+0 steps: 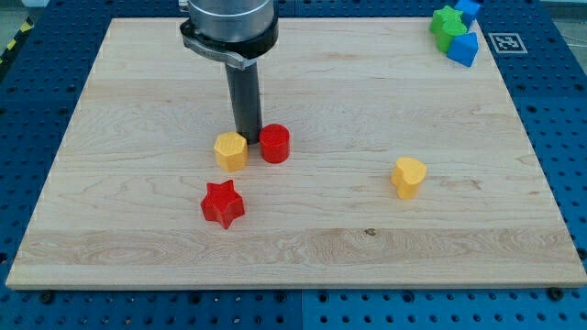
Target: Move the yellow hexagon towards the top right of the red star
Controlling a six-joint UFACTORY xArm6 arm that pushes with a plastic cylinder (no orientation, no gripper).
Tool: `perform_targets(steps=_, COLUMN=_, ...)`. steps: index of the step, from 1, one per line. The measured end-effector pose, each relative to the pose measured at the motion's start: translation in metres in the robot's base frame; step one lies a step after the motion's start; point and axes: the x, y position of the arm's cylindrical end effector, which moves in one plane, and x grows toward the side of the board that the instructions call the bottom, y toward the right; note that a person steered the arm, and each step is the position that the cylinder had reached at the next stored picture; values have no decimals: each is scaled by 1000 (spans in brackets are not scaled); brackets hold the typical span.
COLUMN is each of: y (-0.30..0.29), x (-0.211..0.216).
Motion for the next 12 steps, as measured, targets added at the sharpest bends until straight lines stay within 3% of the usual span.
perform_targets(steps=4, y=-48, x=-72)
perform_targets(steps=12, y=-50, x=25)
